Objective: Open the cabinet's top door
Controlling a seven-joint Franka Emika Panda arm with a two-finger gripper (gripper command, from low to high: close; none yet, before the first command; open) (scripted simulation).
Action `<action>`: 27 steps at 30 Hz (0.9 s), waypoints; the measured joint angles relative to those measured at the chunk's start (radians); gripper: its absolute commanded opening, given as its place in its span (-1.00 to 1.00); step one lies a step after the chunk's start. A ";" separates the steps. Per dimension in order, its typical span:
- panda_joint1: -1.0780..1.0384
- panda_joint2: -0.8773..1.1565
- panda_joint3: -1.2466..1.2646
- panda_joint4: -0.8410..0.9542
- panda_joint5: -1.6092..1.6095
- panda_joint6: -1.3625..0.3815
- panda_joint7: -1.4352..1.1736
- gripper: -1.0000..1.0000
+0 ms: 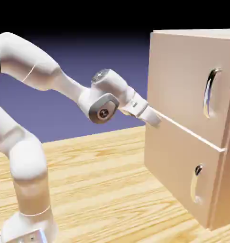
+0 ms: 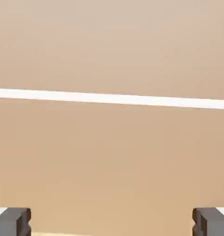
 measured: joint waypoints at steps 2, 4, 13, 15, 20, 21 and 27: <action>0.030 -0.015 -0.037 0.019 -0.087 0.000 0.059 0.00; 0.061 -0.031 -0.074 0.037 -0.174 0.000 0.118 0.00; 0.198 -0.100 -0.241 0.122 -0.565 -0.001 0.383 0.00; 0.228 -0.116 -0.278 0.140 -0.652 -0.001 0.442 0.00; 0.304 -0.154 -0.371 0.187 -0.870 -0.001 0.589 0.00; 0.319 -0.162 -0.390 0.196 -0.913 -0.002 0.618 0.00; 0.411 -0.208 -0.501 0.252 -1.174 -0.002 0.795 0.00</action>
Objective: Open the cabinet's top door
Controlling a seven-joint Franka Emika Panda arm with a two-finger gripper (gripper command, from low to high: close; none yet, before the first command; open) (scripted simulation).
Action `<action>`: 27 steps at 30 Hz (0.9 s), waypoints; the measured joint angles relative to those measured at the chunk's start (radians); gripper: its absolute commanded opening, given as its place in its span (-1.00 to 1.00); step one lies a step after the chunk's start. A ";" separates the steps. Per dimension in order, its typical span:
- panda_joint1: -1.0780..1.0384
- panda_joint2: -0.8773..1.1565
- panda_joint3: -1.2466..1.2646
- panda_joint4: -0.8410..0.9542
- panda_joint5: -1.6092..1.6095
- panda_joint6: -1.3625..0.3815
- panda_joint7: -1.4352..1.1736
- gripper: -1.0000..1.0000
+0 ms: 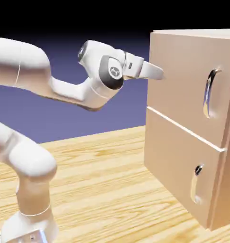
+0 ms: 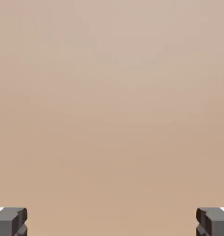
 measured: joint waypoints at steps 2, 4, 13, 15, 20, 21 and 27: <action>0.030 -0.015 -0.037 0.019 -0.087 0.000 0.059 0.00; 0.061 -0.031 -0.074 0.037 -0.174 0.000 0.118 0.00; 0.198 -0.100 -0.241 0.122 -0.565 -0.001 0.383 0.00; 0.228 -0.116 -0.278 0.140 -0.652 -0.001 0.442 0.00; 0.304 -0.154 -0.371 0.187 -0.870 -0.001 0.589 0.00; 0.319 -0.162 -0.390 0.196 -0.913 -0.002 0.618 0.00; 0.411 -0.208 -0.501 0.252 -1.174 -0.002 0.795 0.00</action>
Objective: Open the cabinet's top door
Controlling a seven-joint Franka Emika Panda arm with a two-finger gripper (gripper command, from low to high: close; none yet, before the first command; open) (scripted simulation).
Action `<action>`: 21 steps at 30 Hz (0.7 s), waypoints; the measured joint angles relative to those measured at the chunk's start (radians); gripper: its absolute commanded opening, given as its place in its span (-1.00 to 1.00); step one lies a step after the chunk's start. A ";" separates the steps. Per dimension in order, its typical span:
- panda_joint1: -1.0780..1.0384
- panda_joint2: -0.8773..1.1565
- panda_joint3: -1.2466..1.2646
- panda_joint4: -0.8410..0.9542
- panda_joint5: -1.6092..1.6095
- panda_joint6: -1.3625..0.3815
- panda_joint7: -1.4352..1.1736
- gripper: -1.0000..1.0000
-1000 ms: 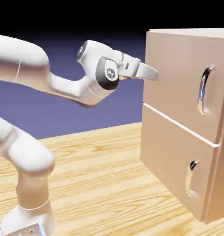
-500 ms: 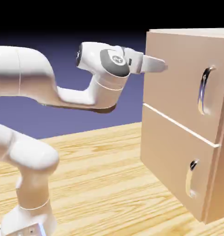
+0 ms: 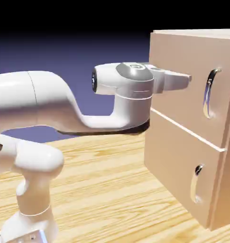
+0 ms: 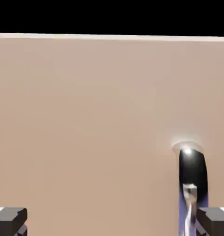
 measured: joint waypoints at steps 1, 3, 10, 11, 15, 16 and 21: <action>0.015 -0.008 -0.019 0.009 -0.043 0.000 0.029 0.00; 0.046 -0.023 -0.056 0.028 -0.130 0.000 0.088 0.00; 0.126 -0.064 -0.154 0.078 -0.361 -0.001 0.244 0.00; 0.162 -0.057 -0.172 0.104 -0.363 -0.007 0.244 0.00; 0.300 -0.029 -0.240 0.204 -0.372 -0.030 0.241 -1.00; 0.300 -0.028 -0.240 0.204 -0.372 -0.030 0.241 -1.00; 0.155 -0.024 -0.150 0.069 -0.335 -0.114 0.255 -1.00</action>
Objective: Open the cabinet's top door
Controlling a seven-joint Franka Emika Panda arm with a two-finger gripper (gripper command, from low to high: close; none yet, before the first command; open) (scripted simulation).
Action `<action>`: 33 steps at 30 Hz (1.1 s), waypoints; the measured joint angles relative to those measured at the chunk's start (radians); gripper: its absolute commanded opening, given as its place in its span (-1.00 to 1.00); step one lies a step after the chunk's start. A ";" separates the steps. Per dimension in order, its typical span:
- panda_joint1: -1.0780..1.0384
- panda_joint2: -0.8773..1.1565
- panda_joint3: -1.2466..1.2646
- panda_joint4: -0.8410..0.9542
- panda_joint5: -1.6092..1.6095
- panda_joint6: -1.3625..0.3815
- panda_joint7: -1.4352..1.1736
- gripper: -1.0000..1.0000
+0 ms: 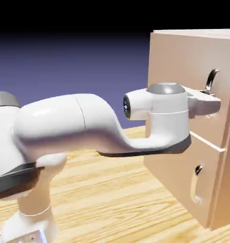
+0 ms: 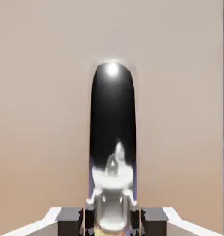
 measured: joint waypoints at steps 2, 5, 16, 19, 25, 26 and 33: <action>-0.072 0.000 0.048 -0.065 0.024 -0.040 0.004 -1.00; -0.181 -0.006 0.126 -0.160 0.068 -0.097 0.006 -1.00; -0.576 -0.113 0.476 -0.498 0.350 -0.297 -0.049 -1.00; -0.665 -0.169 0.584 -0.580 0.465 -0.347 -0.082 -1.00; -0.784 -0.298 0.797 -0.710 0.721 -0.445 -0.165 -1.00; -0.795 -0.319 0.831 -0.727 0.765 -0.462 -0.180 -1.00; -0.811 -0.453 1.073 -0.811 1.069 -0.602 -0.274 -1.00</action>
